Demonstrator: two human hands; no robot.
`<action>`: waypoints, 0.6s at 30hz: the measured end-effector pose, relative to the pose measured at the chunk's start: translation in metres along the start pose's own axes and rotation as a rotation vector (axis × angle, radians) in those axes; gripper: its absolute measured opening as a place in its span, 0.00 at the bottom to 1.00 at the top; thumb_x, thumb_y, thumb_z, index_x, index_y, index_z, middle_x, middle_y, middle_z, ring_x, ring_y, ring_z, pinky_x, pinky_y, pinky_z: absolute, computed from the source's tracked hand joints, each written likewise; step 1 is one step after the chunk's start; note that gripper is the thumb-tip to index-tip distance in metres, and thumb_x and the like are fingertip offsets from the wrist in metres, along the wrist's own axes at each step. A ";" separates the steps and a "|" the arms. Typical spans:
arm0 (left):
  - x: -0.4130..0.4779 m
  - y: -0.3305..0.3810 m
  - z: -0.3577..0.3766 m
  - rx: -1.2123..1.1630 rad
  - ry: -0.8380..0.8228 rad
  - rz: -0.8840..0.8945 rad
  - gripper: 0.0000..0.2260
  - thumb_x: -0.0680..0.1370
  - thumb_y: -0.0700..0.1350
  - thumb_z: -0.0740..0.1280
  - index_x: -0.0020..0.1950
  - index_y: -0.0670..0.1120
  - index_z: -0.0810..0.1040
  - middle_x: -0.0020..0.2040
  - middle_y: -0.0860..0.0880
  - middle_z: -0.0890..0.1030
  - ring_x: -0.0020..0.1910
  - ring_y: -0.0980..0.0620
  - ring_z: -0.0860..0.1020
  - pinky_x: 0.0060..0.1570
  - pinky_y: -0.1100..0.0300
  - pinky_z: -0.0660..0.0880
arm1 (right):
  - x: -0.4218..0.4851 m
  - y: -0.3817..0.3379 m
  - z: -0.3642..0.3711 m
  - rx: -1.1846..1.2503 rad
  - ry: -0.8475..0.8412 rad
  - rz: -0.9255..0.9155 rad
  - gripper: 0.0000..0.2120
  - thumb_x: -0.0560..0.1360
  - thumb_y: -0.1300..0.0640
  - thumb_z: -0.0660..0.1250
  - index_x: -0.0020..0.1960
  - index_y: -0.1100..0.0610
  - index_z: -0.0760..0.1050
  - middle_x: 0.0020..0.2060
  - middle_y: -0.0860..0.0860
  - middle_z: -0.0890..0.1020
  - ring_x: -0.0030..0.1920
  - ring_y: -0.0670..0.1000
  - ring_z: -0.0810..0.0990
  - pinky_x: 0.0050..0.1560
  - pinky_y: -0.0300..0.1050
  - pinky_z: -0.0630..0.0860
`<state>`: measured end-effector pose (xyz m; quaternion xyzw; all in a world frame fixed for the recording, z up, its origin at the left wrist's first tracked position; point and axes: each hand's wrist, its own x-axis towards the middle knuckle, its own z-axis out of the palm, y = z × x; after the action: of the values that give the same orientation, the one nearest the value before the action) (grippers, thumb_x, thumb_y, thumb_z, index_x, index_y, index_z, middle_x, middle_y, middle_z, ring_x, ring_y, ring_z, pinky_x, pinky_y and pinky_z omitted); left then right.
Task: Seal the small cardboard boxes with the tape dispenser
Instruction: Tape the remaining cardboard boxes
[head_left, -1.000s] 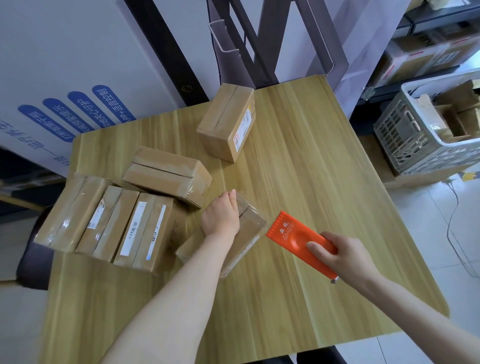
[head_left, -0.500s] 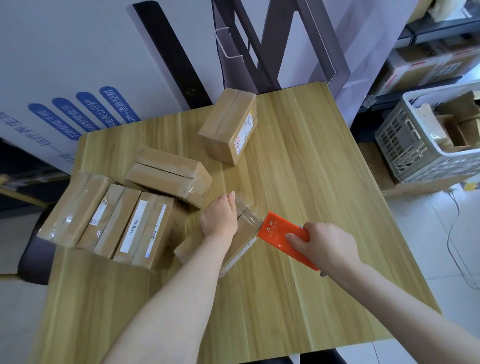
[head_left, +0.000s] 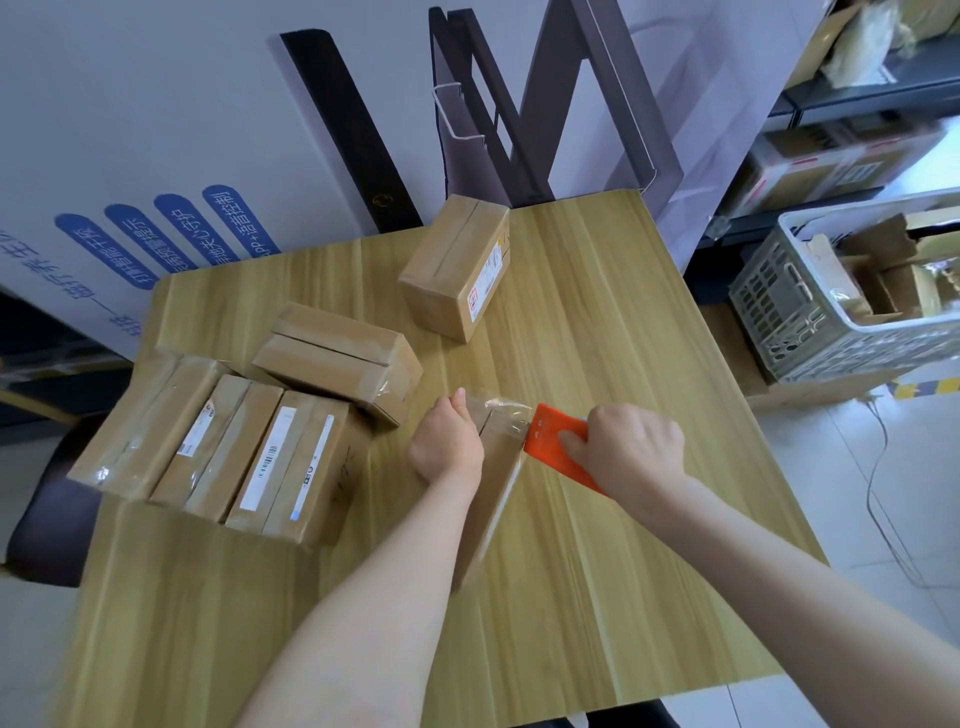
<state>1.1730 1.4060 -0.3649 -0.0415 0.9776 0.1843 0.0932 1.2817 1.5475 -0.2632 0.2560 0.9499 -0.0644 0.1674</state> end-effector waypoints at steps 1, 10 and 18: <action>-0.001 0.002 -0.001 -0.036 -0.015 -0.045 0.24 0.82 0.58 0.45 0.51 0.46 0.76 0.47 0.47 0.81 0.48 0.43 0.79 0.41 0.56 0.67 | 0.003 0.001 0.001 0.012 0.011 0.015 0.19 0.79 0.41 0.56 0.37 0.53 0.69 0.30 0.48 0.69 0.37 0.53 0.73 0.33 0.42 0.63; -0.009 -0.008 -0.007 -0.381 -0.067 -0.424 0.22 0.83 0.57 0.48 0.54 0.44 0.76 0.52 0.45 0.81 0.50 0.42 0.78 0.47 0.53 0.69 | 0.006 0.038 0.008 -0.049 0.055 0.132 0.17 0.79 0.45 0.56 0.41 0.54 0.77 0.27 0.47 0.72 0.33 0.53 0.78 0.32 0.39 0.68; -0.040 0.012 -0.019 -1.109 -0.089 -0.938 0.17 0.82 0.48 0.56 0.64 0.37 0.73 0.62 0.39 0.77 0.59 0.38 0.76 0.57 0.50 0.74 | -0.003 0.002 0.006 0.710 0.149 0.281 0.25 0.76 0.36 0.59 0.36 0.57 0.76 0.29 0.51 0.80 0.33 0.54 0.80 0.34 0.44 0.71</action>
<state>1.2079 1.4125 -0.3351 -0.4897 0.6153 0.5947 0.1673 1.2869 1.5468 -0.2675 0.4298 0.8337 -0.3468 0.0063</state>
